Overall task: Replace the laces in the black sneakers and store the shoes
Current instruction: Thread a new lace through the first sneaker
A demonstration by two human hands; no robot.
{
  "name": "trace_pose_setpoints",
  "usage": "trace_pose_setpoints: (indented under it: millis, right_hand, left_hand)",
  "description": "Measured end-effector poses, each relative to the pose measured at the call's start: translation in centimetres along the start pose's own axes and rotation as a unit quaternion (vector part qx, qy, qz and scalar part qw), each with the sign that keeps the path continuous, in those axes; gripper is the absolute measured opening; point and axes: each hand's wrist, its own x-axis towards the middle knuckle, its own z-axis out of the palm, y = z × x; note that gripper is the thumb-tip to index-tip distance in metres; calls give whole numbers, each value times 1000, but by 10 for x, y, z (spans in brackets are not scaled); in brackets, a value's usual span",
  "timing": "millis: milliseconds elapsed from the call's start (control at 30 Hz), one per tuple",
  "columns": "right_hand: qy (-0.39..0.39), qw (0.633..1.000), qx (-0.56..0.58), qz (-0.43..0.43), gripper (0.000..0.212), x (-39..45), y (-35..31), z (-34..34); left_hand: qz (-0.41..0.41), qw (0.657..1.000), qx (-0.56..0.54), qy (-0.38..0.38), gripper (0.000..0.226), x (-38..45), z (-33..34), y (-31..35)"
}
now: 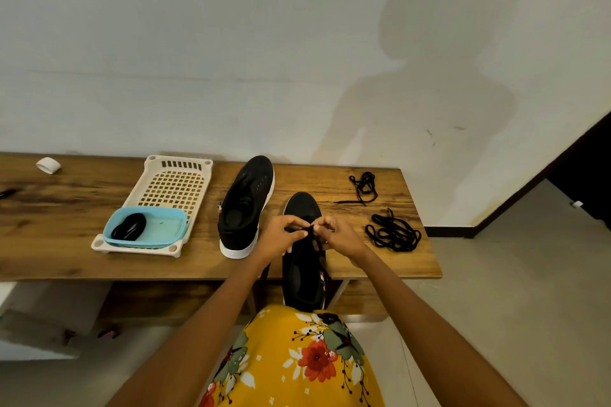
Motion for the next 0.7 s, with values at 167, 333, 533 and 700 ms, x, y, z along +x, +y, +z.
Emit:
trace_pose_setpoints:
  millis: [167, 333, 533, 700]
  right_hand:
    - [160, 974, 162, 1, 10, 1, 3, -2]
    - [174, 977, 110, 58, 27, -9, 6, 1]
    - [59, 995, 38, 65, 22, -27, 24, 12]
    - [114, 967, 224, 36, 12, -32, 28, 25]
  left_hand:
    - [-60, 997, 15, -50, 18, 4, -2, 3]
    - [-69, 997, 41, -10, 17, 2, 8, 6]
    - [-13, 989, 62, 137, 17, -12, 29, 7]
    - [-6, 988, 84, 132, 21, -14, 30, 10]
